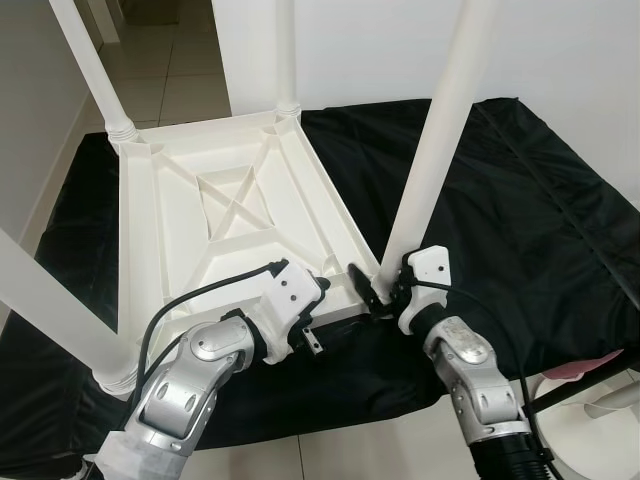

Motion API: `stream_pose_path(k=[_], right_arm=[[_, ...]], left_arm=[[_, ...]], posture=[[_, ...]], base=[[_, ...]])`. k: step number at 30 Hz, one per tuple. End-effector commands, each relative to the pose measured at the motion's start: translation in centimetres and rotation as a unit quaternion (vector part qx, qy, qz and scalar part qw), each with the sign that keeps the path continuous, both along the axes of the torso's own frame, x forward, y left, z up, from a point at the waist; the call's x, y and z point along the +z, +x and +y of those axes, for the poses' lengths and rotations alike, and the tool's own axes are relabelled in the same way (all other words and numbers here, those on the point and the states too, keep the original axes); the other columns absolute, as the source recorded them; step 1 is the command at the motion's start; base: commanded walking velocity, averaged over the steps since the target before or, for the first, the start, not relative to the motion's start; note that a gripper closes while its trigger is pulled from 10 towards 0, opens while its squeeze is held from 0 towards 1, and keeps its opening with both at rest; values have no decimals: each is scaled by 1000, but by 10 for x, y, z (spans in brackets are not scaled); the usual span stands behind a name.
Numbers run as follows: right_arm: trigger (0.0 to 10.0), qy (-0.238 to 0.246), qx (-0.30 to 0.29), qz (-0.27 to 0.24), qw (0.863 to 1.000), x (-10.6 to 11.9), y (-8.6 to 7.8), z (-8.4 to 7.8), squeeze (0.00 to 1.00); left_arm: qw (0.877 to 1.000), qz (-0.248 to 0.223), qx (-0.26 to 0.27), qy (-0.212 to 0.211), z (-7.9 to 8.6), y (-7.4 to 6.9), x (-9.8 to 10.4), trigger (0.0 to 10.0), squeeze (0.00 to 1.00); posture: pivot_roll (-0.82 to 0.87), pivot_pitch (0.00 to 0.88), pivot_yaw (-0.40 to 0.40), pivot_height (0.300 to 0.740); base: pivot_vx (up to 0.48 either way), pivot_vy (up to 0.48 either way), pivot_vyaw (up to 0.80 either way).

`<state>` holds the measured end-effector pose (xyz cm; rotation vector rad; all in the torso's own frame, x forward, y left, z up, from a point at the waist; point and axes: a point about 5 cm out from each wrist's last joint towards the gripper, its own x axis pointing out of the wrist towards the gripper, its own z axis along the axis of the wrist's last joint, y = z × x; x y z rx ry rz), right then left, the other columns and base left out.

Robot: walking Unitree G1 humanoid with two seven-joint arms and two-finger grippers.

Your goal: Building children table

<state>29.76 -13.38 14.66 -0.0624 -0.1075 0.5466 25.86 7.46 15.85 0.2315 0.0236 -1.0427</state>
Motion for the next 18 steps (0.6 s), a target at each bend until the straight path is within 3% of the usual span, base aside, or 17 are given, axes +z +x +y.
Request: stream_pose_path(k=[1, 11, 12, 14, 15, 18], right_arm=[[10000, -1, 21, -3, 1000, 1, 1, 0, 0], [10000, -60, 87, -15, 994, 4, 13, -10, 0], [4196, -70, 94, -15, 993, 3, 15, -11, 0], [4196, -80, 104, -14, 991, 3, 17, -13, 0], [0, -86, 106, -15, 991, 2, 18, -14, 0], [0, -94, 109, -15, 989, 0, 19, -16, 0]], left_arm=[[999, 12, -31, 6, 1, -5, -2, 10000, 0], [999, 18, -36, 17, 8, -8, -4, 10000, 0], [999, 17, -35, 20, 9, -7, -4, 10000, 0], [999, 16, -34, 22, 10, -7, -4, 10000, 0], [999, 15, -35, 23, 10, -6, -3, 10000, 0], [999, 12, -35, 25, 10, -6, -3, 10000, 0]], posture=[[-36, 110, -2, 740], [-31, 88, 6, 740], [-27, 83, 7, 740], [-27, 83, 7, 740], [-27, 77, 6, 740], [-27, 66, 5, 740]], base=[[0, 0, 0], [0, 0, 0], [0, 0, 0], [0, 0, 0], [0, 0, 0], [0, 0, 0]])
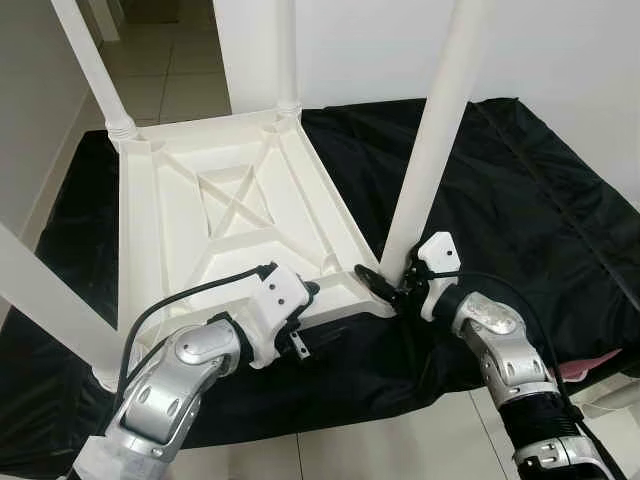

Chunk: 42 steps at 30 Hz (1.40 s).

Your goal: Building children table

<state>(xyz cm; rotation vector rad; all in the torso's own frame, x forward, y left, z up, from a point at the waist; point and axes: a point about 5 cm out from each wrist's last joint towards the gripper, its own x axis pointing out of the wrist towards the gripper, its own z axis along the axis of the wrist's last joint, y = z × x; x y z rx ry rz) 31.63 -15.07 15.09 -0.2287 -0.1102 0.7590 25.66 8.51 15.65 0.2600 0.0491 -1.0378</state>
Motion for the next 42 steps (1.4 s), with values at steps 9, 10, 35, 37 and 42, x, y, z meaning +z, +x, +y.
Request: stream_pose_path(k=[9, 10, 35, 37, 42], right_arm=[[10000, 5, 12, 25, 1000, -11, -3, -3, 0], [10000, 5, 12, 25, 1000, -11, -3, -3, 0], [10000, 101, -361, 74, 924, -33, -30, 22, 0], [10000, 105, -370, 79, 920, -33, -30, 24, 0], [10000, 121, -390, 77, 909, -29, -32, 36, 0]], left_arm=[[1000, 0, -31, 3, -2, 1, 1, 10000, 0], [1000, 0, -31, 3, -2, 1, 1, 10000, 0], [999, 6, -33, 1, -3, 4, 1, 10000, 0], [999, 6, -33, 0, -3, 4, 1, 10000, 0], [999, 5, -33, 0, -4, 4, -1, 10000, 0]], posture=[[-47, 42, -1, 740], [-47, 42, -1, 740], [-56, 88, 17, 740], [-56, 88, 17, 740], [-59, 80, 12, 740]], base=[[0, 0, 0], [0, 0, 0], [0, 0, 0], [0, 0, 0], [0, 0, 0]])
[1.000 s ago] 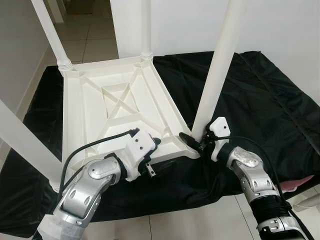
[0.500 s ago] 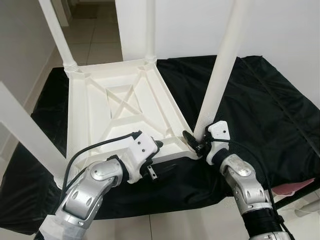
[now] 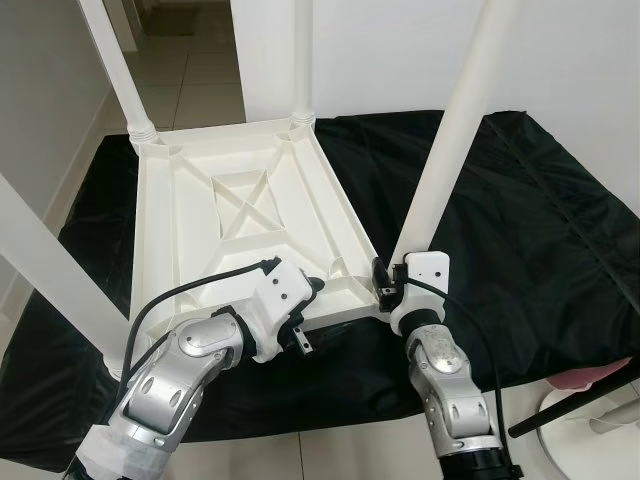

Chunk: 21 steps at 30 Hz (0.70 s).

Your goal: Building children table

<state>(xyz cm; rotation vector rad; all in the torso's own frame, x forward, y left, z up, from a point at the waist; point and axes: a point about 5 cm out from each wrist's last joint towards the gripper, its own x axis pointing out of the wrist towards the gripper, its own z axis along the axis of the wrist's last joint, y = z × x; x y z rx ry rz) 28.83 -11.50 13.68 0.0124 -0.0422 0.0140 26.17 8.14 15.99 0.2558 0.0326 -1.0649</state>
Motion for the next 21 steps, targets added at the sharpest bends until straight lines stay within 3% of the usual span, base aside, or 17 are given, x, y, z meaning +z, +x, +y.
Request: stream_pose_path(k=[1, 8, 9, 16, 17, 21], right_arm=[[10000, 10, -29, 41, 999, -15, -4, 0, 0], [10000, 7, -29, 28, 999, -10, -3, -8, 0], [10000, 7, -28, 22, 999, -8, -3, -12, 1000], [10000, -9, -29, 4, 1000, -3, -5, -23, 1000], [10000, -12, -9, -8, 1000, -2, -6, -27, 0], [10000, -14, 2, -13, 1000, -1, -7, -28, 0]], left_arm=[[1000, 9, -19, 5, -1, -1, -4, 10000, 0], [1000, 8, -22, 5, -2, -1, -4, 10000, 0], [1000, 8, -21, 8, -1, -1, -5, 10000, 0], [1000, 7, -21, 9, -2, -2, -5, 10000, 0], [1000, 5, -21, 7, -2, -2, -4, 10000, 0], [1000, 5, -21, 7, -2, -2, -4, 10000, 0]], posture=[[-60, 74, 13, 740], [-65, 75, 11, 740], [-67, 76, 10, 740], [-69, 76, 12, 740], [-68, 72, 15, 740], [-68, 72, 15, 740]], base=[[0, 0, 0], [0, 0, 0], [0, 0, 0], [0, 0, 0], [0, 0, 0], [0, 0, 0]])
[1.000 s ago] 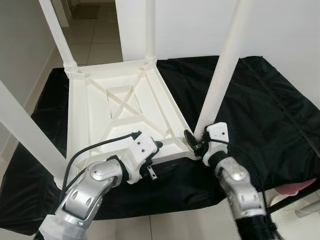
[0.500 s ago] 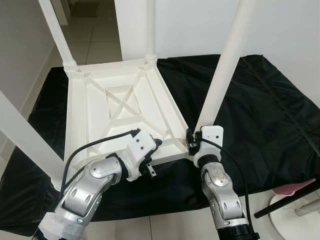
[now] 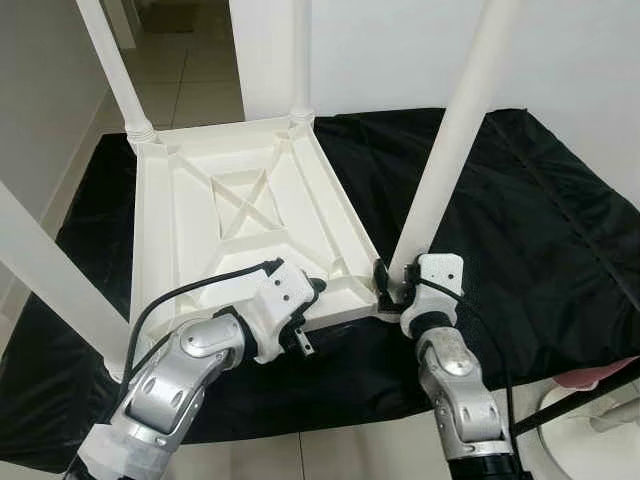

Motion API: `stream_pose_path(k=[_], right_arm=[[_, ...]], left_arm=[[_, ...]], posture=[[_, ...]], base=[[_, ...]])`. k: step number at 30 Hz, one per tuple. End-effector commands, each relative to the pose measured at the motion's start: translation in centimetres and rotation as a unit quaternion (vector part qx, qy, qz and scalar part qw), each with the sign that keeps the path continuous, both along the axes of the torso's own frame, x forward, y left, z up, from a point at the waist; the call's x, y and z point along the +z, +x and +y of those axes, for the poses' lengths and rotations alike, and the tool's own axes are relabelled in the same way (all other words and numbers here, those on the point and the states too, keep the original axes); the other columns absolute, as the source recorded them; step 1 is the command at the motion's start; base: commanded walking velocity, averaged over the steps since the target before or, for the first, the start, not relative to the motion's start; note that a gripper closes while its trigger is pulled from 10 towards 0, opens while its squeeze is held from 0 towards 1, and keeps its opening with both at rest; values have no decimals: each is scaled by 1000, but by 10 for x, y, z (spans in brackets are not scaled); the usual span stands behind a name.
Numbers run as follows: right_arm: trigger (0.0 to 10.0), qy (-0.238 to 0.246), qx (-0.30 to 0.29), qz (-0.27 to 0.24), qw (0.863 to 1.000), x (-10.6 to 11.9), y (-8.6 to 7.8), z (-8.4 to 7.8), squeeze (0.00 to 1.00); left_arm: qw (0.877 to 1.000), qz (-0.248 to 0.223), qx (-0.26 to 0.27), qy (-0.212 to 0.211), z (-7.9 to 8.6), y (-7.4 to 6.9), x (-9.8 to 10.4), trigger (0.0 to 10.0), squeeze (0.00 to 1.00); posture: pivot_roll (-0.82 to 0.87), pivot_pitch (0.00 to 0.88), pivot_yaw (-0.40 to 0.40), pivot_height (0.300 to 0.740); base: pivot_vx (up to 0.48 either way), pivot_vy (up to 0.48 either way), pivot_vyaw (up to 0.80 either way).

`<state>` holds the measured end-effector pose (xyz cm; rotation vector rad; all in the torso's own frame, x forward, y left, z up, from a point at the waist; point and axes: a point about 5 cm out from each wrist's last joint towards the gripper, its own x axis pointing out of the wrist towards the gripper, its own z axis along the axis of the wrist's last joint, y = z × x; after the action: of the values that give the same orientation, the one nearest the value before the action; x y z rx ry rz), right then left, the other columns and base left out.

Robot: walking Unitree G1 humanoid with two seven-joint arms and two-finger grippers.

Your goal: Building children table

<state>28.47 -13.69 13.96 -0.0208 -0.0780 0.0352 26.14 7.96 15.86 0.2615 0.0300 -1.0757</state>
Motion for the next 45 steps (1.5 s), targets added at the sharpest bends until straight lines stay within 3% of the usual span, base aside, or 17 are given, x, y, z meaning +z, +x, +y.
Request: stream_pose_path(k=[1, 11, 21, 23, 24, 25, 27, 28, 29, 30, 37, 38, 39, 40, 45], right_arm=[[10000, -2, 5, 6, 1000, -5, -3, -7, 0], [10000, -20, 118, -5, 993, -3, 5, -10, 0], [10000, -80, 245, -7, 966, 2, 16, -16, 0], [8118, -109, 292, -6, 950, 2, 19, -14, 0], [8118, -109, 292, -6, 950, 2, 19, -14, 0], [6078, -117, 307, -3, 944, 1, 20, -14, 0], [6078, -122, 316, -1, 941, 1, 20, -14, 0], [1686, -126, 326, 0, 937, 1, 21, -14, 0], [431, -131, 331, 0, 935, 1, 23, -14, 0], [0, -134, 333, -1, 933, 2, 25, -15, 0], [0, -139, 343, 10, 929, -3, 25, -20, 0], [980, -134, 341, 16, 930, -5, 24, -22, 0], [980, -134, 341, 16, 930, -5, 24, -22, 0], [10000, -126, 343, 18, 931, -5, 22, -24, 0], [10000, -114, 335, 22, 935, -6, 19, -27, 0]], left_arm=[[1000, 7, -15, 5, 0, -2, -2, 10000, 0], [1000, 8, -21, 9, 1, -3, -4, 10000, 0], [1000, 6, -25, 8, -1, -4, -3, 10000, 0], [1000, 2, -26, 8, -1, -3, -2, 10000, 0], [1000, 2, -26, 8, -1, -3, -2, 10000, 0], [1000, 3, -27, 7, -1, -3, -1, 10000, 0], [1000, 3, -27, 7, -1, -3, -2, 10000, 0], [1000, 4, -28, 8, -1, -4, -2, 10000, 0], [1000, 4, -28, 10, -1, -3, -3, 10000, 0], [1000, 3, -28, 10, -1, -3, -2, 10000, 0], [1000, 2, -29, 11, -1, -3, -2, 10000, 0], [999, 2, -29, 12, -1, -2, -2, 10000, 0], [999, 2, -29, 12, -1, -2, -2, 10000, 0], [999, 2, -30, 11, -1, -2, -1, 10000, 0], [999, 4, -32, 14, 0, -3, -3, 10000, 0]], posture=[[-68, 72, 15, 740], [-65, 54, 21, 740], [-58, 37, 19, 740], [-56, 45, 23, 740], [-56, 45, 23, 740], [-55, 37, 22, 740], [-55, 37, 22, 740], [-52, 26, 22, 740], [-52, 26, 23, 740], [-50, 30, 22, 740], [-51, 22, 21, 740], [-52, 25, 22, 740], [-52, 25, 22, 740], [-57, 35, 25, 740], [-62, 28, 27, 740]], base=[[0, 0, 0], [0, 0, 0], [0, 0, 0], [0, 0, 0], [0, 0, 0], [0, 0, 0], [0, 0, 0], [0, 0, 0], [0, 0, 0], [0, 0, 0], [0, 0, 0], [0, 0, 0], [0, 0, 0], [0, 0, 0], [0, 0, 0]])
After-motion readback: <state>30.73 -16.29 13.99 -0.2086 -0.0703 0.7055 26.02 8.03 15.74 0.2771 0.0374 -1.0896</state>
